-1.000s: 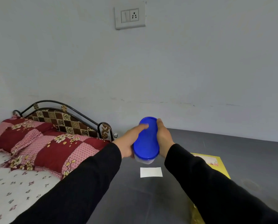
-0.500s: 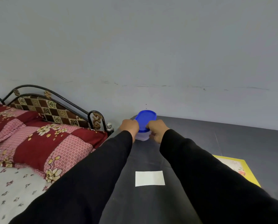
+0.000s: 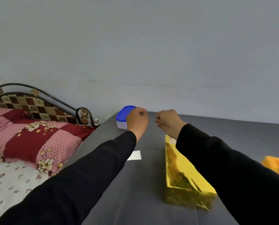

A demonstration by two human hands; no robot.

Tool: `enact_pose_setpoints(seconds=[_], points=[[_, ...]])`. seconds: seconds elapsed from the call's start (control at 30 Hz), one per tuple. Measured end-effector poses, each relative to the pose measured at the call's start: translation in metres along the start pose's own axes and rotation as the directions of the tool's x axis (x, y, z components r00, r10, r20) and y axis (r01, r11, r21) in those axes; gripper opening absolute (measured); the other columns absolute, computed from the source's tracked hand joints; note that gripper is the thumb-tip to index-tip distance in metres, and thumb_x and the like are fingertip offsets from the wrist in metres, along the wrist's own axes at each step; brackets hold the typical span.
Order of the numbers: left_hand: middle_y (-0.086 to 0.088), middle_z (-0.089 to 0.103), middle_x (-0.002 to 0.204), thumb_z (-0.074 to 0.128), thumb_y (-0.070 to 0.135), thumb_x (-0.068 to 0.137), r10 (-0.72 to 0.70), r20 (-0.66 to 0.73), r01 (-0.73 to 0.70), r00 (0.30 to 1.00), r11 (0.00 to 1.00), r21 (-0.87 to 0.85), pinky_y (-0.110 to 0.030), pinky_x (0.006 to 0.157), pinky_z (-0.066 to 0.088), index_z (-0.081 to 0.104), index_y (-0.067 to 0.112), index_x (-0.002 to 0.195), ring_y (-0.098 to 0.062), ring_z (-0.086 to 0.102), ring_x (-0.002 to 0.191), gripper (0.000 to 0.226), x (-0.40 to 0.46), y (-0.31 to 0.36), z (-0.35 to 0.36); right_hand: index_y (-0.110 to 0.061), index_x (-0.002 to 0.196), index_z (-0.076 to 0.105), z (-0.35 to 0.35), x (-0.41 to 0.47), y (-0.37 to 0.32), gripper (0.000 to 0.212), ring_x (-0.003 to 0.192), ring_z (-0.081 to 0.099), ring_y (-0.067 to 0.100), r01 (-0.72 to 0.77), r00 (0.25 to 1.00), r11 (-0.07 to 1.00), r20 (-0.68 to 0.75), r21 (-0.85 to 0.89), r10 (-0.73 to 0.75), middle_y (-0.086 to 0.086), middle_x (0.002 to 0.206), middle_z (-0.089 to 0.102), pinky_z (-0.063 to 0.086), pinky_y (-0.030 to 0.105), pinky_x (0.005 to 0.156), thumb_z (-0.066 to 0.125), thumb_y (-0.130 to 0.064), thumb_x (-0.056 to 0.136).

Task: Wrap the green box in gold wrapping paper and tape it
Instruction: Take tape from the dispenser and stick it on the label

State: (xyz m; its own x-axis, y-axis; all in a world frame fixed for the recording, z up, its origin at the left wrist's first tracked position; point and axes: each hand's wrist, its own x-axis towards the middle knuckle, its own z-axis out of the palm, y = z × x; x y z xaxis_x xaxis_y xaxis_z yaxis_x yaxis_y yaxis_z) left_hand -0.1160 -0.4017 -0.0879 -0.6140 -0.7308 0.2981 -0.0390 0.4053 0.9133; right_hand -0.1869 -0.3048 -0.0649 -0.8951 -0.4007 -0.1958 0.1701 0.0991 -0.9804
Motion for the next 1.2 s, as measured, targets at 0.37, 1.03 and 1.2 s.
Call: enact_pose_setpoints(seconds=[0.37,1.03,1.2], points=[[-0.008,0.063,0.086,0.065,0.012,0.087,-0.114,0.628,0.226,0.770,0.969,-0.103,-0.031,0.074,0.049,0.067,0.010,0.093,-0.021,0.058,0.080,0.006,-0.150,0.124,0.103,-0.024,0.120,0.066,-0.201,-0.213,0.028,0.032,0.089,0.061,0.006,0.258,0.877,0.869,-0.274,-0.423,-0.394,-0.008,0.112,0.063,0.043,0.014,0.062,0.067,-0.022,0.088],[-0.008,0.063,0.133,0.044,0.069,0.096,-0.250,0.773,0.360,0.584,0.933,0.030,-0.042,0.107,0.046,0.056,0.019,0.138,-0.026,0.059,0.118,0.066,-0.260,0.144,0.251,-0.021,0.089,0.060,-0.333,-0.264,0.132,0.038,0.085,0.062,0.025,-0.112,0.796,0.878,-0.570,-0.466,-0.201,0.001,0.089,0.065,0.053,0.034,0.070,0.084,-0.040,0.066],[-0.009,0.056,0.143,0.042,0.066,0.098,-0.167,0.856,0.318,0.490,0.948,0.003,-0.041,0.104,0.045,0.048,0.020,0.147,-0.026,0.055,0.120,0.068,-0.304,0.190,0.306,-0.020,0.089,0.065,-0.427,-0.283,0.121,0.039,0.084,0.064,0.023,-0.169,0.733,0.924,-0.671,-0.344,-0.116,0.002,0.090,0.064,0.061,0.040,0.075,0.089,-0.027,0.059]])
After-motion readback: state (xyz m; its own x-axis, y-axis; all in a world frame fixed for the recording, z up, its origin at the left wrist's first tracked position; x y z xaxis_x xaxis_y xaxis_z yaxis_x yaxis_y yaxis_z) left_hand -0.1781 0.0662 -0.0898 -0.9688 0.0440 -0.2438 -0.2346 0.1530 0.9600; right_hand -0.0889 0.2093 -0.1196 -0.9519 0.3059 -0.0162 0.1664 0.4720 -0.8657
